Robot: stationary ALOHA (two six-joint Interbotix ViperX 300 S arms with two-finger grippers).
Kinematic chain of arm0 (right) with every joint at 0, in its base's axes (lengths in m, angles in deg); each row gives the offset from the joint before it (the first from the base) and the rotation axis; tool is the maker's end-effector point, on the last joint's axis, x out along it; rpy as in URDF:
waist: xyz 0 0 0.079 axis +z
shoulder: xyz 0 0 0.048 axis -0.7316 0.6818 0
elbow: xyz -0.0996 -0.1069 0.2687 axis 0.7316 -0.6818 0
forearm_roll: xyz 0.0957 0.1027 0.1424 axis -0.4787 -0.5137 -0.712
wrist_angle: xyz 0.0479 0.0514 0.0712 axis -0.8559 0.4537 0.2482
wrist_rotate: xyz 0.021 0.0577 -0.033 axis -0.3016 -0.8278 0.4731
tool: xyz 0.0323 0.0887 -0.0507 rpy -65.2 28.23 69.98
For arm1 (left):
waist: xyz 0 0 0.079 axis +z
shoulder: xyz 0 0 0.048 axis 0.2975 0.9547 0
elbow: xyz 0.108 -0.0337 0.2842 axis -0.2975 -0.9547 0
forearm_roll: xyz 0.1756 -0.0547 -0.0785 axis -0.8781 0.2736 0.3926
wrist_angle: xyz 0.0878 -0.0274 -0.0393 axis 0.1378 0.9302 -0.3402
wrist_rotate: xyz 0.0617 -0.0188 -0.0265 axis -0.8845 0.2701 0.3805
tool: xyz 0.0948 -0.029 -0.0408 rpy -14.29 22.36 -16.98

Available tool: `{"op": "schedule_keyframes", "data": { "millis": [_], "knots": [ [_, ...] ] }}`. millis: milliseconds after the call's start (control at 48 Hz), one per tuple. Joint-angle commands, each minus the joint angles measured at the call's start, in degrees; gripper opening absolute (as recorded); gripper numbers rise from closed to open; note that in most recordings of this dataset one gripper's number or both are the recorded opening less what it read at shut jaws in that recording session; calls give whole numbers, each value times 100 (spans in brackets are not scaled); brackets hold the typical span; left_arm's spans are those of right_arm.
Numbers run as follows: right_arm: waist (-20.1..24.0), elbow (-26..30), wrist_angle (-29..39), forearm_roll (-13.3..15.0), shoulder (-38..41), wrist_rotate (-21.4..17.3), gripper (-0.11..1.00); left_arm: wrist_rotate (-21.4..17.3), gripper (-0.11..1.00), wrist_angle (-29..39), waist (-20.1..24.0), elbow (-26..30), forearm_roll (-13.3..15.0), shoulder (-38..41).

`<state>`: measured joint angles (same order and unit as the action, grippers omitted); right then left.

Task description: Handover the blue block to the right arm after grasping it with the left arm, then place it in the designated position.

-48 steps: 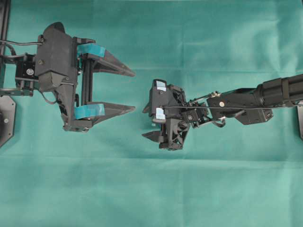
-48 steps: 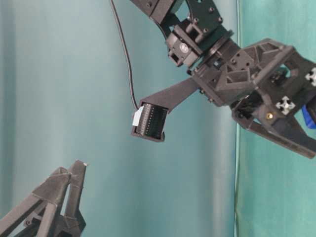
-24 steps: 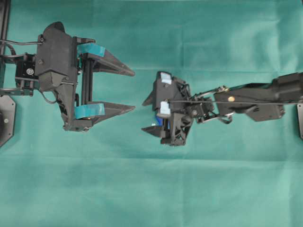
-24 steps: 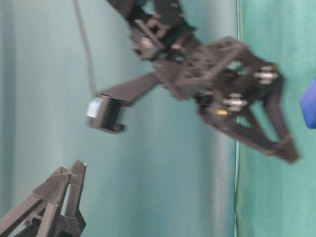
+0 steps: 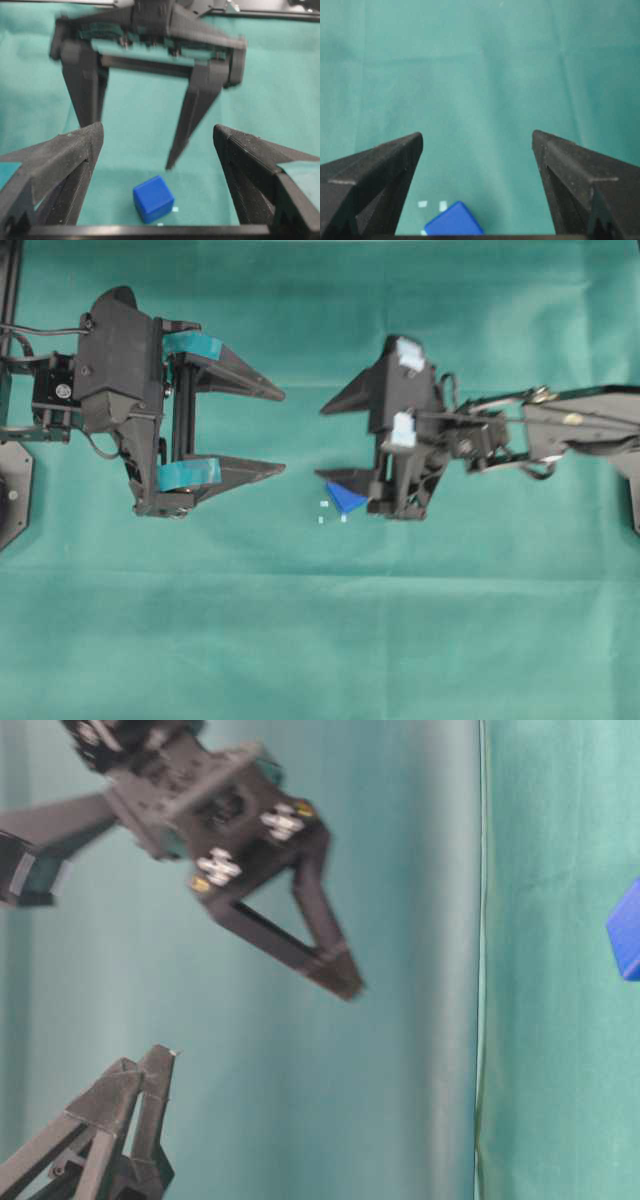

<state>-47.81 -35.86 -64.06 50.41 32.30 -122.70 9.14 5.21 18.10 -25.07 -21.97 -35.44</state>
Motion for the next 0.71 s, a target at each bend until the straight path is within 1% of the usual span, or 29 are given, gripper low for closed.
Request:
{"op": "schedule_keyframes", "data": {
  "millis": [0,229,396,688],
  "knots": [
    [9,132,141,18,-325,9,89,-9,100,-26,9,132,9,-26],
    [18,132,483,53,-765,26,89,-9,100,-26,9,141,9,-35],
    [62,123,659,53,-1037,123,89,-9,100,-26,9,141,9,-35],
    [70,97,650,62,-1090,141,89,-9,100,-26,9,141,9,-35]
  ]
}}
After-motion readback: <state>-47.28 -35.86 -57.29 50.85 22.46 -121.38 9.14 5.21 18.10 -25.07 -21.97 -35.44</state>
